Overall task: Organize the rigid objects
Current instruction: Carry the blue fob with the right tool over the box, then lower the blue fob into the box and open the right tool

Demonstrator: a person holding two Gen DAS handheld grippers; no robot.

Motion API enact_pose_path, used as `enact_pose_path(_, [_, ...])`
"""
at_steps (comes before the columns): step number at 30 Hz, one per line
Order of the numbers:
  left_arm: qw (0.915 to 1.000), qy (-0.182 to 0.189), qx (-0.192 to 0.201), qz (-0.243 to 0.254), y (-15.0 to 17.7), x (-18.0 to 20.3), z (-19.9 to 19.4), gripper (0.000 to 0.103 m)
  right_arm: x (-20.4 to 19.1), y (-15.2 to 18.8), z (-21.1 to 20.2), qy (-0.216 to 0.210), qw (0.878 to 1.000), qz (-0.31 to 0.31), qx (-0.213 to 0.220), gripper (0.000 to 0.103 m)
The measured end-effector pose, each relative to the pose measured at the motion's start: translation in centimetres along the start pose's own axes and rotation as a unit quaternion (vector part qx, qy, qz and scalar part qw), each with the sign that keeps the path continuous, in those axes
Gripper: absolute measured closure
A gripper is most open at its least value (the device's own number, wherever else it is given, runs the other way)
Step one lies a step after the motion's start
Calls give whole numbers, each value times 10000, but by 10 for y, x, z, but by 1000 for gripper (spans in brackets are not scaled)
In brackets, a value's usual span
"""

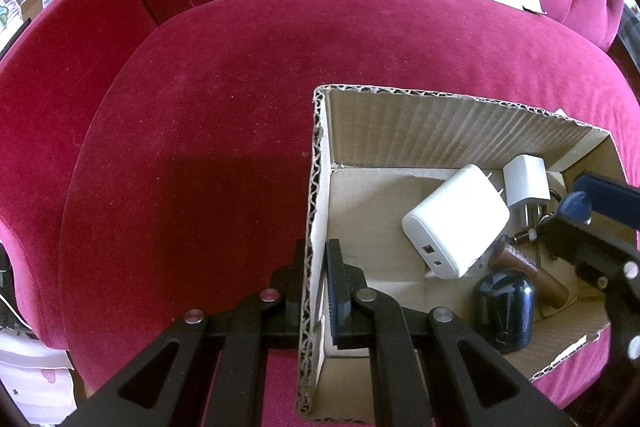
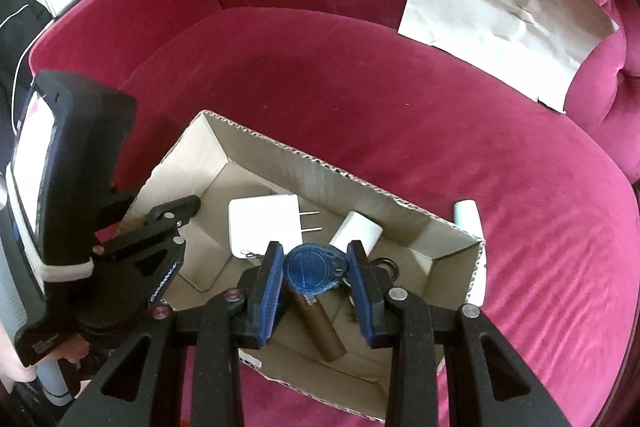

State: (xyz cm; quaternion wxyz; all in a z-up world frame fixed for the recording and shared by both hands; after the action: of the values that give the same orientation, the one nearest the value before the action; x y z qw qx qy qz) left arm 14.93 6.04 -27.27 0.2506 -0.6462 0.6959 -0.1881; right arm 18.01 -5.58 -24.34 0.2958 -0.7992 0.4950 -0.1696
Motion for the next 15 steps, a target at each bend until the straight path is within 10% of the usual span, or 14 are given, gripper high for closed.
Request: enact_pose_path(15, [10000,-3,2,-3,0,0,0,95,-2,1,5,-33,10000,-32,5,58])
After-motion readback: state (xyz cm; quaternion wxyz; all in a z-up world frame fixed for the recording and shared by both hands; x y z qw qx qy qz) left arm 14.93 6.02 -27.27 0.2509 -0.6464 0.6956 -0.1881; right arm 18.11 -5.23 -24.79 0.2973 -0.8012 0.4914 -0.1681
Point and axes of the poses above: each gripper's, at about its wrist camera, not at the fingertips, and z roughly the way its jaws point, x to its right, y to its underside, the point moved 5 cm from there along z, roughly the way its jaws point, and after that the axes turned 14 degrees about x, right-handed, at the moved point
